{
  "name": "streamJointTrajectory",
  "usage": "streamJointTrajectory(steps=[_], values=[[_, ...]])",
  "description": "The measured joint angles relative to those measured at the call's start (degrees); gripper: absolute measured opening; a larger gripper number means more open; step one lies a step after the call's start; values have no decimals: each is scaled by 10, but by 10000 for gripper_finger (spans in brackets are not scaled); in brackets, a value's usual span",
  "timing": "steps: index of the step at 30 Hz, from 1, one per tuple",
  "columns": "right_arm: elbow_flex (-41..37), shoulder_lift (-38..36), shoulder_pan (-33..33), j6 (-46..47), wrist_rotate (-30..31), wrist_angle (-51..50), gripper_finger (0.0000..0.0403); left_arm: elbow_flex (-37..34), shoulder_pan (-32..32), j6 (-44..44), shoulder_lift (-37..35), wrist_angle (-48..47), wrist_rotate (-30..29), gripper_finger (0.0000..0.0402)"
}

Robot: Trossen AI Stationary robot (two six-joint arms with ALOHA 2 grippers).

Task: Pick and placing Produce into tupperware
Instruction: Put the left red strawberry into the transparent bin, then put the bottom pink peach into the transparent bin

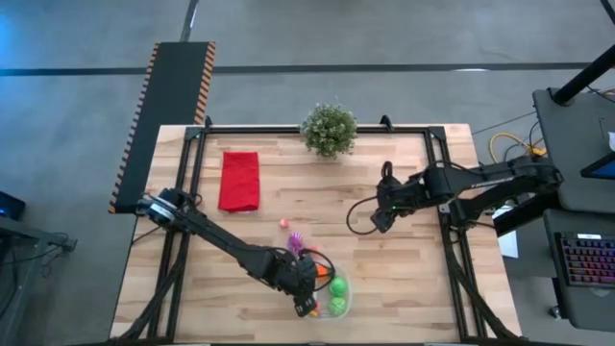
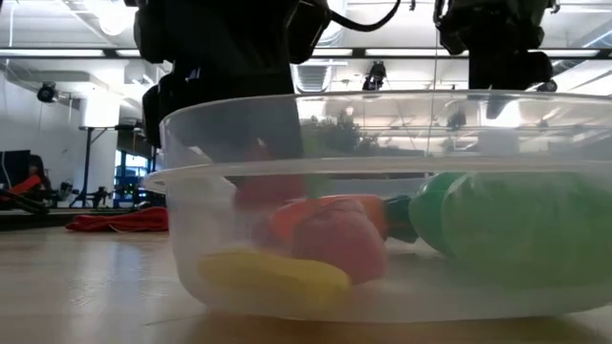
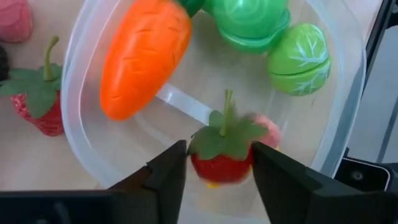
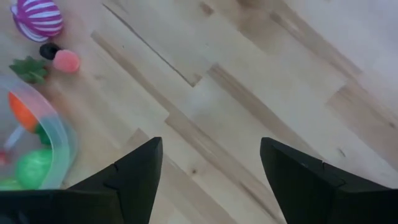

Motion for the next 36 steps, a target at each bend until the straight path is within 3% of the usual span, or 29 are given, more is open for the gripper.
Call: streamJointTrajectory(steps=[8, 13, 18, 22, 29, 36], values=[[13, 4, -5, -11, 14, -2, 263, 16, 0, 15, -8, -6, -10, 243], [12, 3, -20, -21, 12, -3, 263, 39, 5, 50, -55, -10, 4, 252], [12, 7, -37, -46, 8, -2, 263, 57, 14, 176, -141, -133, -74, 250], [12, 7, -53, -65, 5, -1, 263, 47, 55, 249, -175, -237, -76, 234], [13, 8, -80, -96, 6, -1, 263, 19, 99, 578, -149, -243, -65, 228], [14, 6, -98, -111, 5, -1, 263, 19, 160, 650, -102, -240, -30, 228]])
